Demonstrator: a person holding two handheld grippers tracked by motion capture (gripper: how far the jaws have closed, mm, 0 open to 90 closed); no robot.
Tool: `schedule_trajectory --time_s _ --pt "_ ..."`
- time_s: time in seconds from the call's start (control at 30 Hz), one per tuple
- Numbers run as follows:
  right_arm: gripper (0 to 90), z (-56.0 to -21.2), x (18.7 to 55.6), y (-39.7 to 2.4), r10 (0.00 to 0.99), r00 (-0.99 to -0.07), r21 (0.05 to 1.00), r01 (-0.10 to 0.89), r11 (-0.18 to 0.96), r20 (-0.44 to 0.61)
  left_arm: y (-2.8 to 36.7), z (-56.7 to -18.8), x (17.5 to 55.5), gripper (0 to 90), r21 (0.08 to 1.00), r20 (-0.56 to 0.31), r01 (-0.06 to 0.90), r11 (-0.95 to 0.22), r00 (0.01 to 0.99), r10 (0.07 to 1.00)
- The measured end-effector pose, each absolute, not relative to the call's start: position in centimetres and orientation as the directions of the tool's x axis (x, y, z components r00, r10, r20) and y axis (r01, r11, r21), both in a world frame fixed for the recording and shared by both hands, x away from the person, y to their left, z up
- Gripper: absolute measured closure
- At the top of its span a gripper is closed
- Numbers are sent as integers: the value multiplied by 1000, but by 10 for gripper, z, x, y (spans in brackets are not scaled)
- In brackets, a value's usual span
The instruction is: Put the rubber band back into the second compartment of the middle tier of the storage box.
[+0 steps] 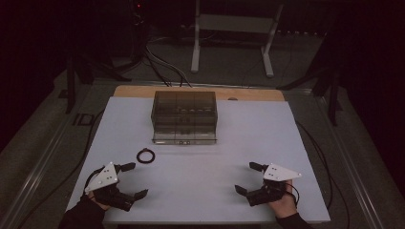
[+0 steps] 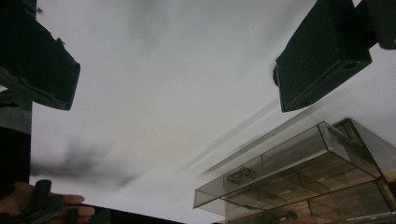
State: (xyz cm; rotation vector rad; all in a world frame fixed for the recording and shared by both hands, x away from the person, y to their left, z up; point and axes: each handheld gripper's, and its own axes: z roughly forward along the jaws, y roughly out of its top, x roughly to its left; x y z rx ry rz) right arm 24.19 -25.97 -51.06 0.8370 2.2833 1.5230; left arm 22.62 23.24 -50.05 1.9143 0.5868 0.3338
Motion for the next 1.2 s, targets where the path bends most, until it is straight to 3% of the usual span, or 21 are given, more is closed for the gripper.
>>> schedule_trajectory --time_s 0.33,1.2 --pt "0 -508 240 -259 597 -797 913 307 269 92 227 -485 225 2 927 -57 231 -296 866 496" --pt "0 -507 240 -258 592 -797 917 315 245 116 230 -462 238 2 945 -81 233 -231 847 525"
